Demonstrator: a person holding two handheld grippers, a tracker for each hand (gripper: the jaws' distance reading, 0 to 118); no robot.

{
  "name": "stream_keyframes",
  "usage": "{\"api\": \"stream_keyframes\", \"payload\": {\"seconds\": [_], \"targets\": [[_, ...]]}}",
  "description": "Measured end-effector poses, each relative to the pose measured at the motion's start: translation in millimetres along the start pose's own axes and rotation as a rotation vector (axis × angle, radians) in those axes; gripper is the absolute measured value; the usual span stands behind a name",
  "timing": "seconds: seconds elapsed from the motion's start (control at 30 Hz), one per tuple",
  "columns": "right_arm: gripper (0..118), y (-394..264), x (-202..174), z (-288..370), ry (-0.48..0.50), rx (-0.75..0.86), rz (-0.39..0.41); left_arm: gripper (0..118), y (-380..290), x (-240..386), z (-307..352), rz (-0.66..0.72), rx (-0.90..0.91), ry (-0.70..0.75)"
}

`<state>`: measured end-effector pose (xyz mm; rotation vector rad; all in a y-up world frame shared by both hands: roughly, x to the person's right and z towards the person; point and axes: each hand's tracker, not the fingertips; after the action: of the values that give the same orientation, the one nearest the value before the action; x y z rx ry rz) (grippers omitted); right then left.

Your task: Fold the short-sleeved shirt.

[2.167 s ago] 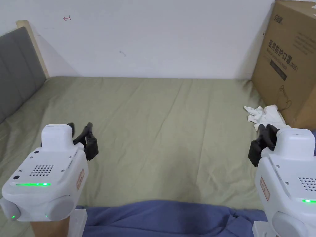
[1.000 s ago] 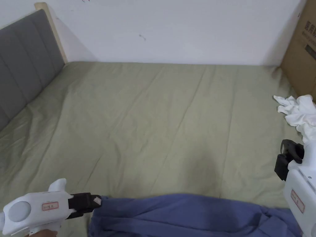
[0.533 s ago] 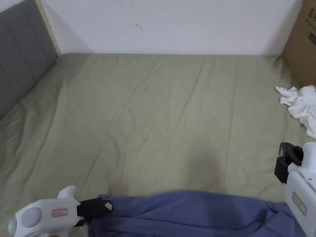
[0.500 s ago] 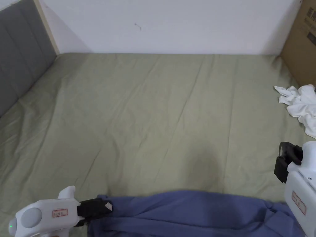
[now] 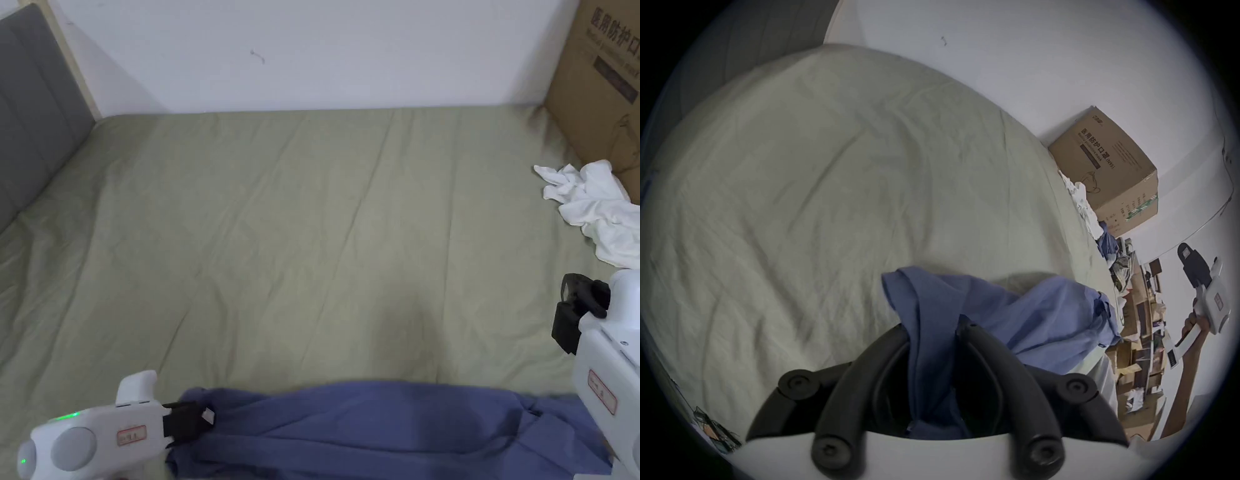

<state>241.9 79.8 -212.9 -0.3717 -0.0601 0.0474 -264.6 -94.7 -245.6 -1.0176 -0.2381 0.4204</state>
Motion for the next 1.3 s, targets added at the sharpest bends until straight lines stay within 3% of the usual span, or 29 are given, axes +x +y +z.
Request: {"api": "stream_keyframes", "payload": {"seconds": [0.13, 0.4, 0.6, 0.97, 1.3], "targets": [[3, 3.0, 6.1, 1.4, 0.004, 0.019, -0.013, 21, 13.5, -0.9, 24.7, 0.029, 0.025, -0.001], [3, 3.6, 17.7, 6.0, 0.009, 0.043, -0.04, 21, 25.5, -24.5, 68.0, 0.039, 0.055, 0.159], [3, -0.1, 24.3, 11.0, 0.017, 0.049, -0.055, 21, 28.5, 15.8, 66.4, 0.005, 0.032, 0.184], [3, -6.1, 41.8, 25.1, 0.023, 0.06, -0.072, 21, 18.0, 133.0, 4.3, -0.078, -0.08, 0.075], [3, -10.0, 58.0, 31.9, -0.011, 0.055, -0.081, 21, -20.5, 199.4, -87.6, -0.124, -0.197, 0.095]]}}
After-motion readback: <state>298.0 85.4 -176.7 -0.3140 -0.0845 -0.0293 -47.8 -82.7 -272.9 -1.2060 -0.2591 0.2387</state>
